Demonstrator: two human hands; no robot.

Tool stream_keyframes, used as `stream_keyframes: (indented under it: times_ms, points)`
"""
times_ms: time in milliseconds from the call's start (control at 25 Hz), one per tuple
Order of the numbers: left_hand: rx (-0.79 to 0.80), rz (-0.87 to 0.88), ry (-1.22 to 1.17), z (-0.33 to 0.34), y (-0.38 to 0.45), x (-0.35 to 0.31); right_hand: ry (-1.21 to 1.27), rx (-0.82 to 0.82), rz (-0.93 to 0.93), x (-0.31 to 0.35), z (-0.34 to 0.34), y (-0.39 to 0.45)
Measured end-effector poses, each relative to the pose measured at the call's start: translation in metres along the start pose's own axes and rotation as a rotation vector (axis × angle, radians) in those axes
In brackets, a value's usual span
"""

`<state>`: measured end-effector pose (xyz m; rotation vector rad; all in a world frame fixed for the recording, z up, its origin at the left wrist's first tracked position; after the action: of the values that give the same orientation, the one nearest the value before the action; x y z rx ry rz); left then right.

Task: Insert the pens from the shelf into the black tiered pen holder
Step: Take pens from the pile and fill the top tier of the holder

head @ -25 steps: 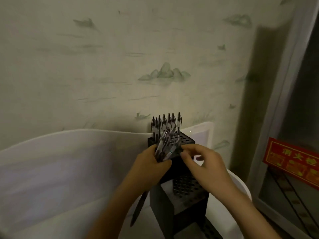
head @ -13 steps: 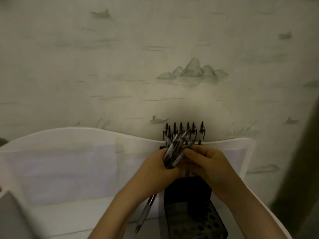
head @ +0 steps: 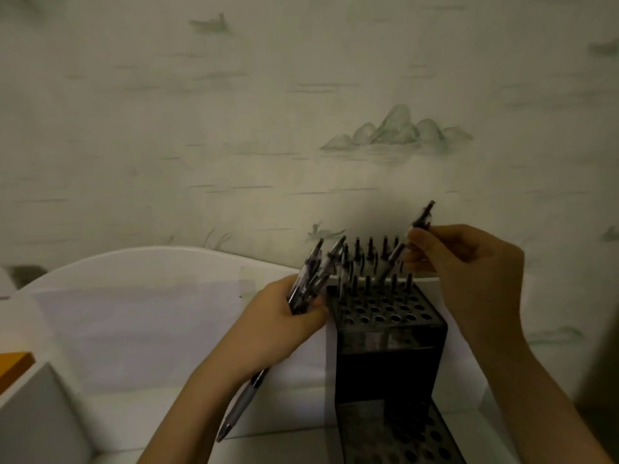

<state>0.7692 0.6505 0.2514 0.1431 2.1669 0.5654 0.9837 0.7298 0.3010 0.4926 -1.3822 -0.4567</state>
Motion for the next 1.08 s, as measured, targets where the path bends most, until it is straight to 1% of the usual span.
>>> stream_keyframes:
  times_ms: [160, 440, 680, 840, 920, 1000, 1040, 1080]
  points:
    - [-0.031, 0.019, 0.014, -0.004, 0.003, -0.002, -0.144, 0.050, -0.058, -0.001, 0.015, 0.006]
    - [-0.022, 0.016, 0.000, -0.004, 0.000, -0.003, -0.295, 0.107, -0.063, -0.014, 0.036, 0.003]
    - [-0.034, 0.007, 0.012, -0.010, -0.007, -0.001, -0.510, 0.201, 0.039, -0.040, 0.047, -0.007]
    - [-0.035, 0.014, 0.019, -0.009, -0.010, -0.002, -0.563, 0.215, 0.051, -0.042, 0.045, -0.007]
    - [-0.026, 0.021, 0.021, -0.006, -0.012, -0.004, -0.576, 0.192, 0.036, -0.039, 0.041, -0.008]
    - [-0.012, 0.039, 0.030, -0.002, -0.013, -0.007, -0.537, 0.134, -0.017, -0.029, 0.034, -0.015]
    - [-0.002, 0.047, 0.022, 0.001, -0.013, -0.007, -0.488, 0.126, -0.040, -0.024, 0.032, -0.020]
    - [0.010, 0.056, 0.008, 0.003, -0.013, -0.008, -0.419, 0.155, -0.035, -0.020, 0.033, -0.025]
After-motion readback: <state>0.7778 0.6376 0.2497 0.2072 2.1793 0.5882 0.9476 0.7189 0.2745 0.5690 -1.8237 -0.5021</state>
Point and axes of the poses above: each hand's wrist, its own y-axis towards the middle knuckle, its own z-axis out of the palm, x = y × z, the point moved 7 cm from there along y, towards the middle knuckle, and after that the axes turned 8 degrees about z, right-handed, at the moved point
